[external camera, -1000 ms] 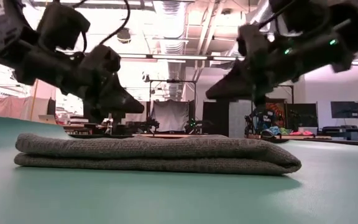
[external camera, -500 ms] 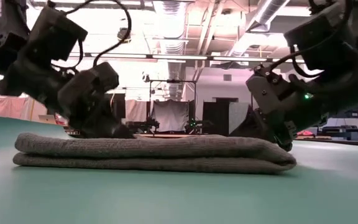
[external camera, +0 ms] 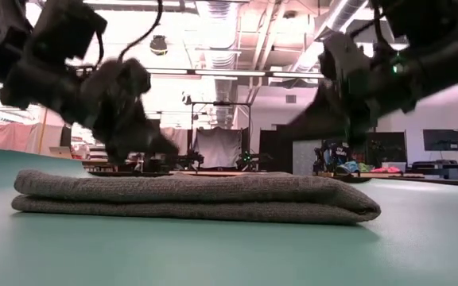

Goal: Roll towel
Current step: Roll the gray towel

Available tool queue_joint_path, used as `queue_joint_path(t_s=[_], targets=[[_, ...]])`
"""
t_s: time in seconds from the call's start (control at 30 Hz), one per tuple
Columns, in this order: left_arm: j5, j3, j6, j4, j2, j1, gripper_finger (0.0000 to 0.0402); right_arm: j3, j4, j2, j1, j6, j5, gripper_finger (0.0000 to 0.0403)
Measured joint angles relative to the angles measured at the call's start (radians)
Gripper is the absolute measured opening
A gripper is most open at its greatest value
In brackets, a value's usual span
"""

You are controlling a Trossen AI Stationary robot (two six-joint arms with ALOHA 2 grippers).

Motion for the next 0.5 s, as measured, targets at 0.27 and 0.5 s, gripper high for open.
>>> queue_joint_path(t_s=[0.27, 0.5], targets=[[-0.03, 0.071, 0.015, -0.152, -0.197, -0.138, 0.0, 0.09, -0.108, -0.031, 0.085, -0.084, -0.008, 0.0009], [-0.138, 0.22, 0.036, -0.46, -0.172, -0.326, 0.0, 0.261, -0.138, 0.147, 0.166, -0.062, -0.007, 0.0009]])
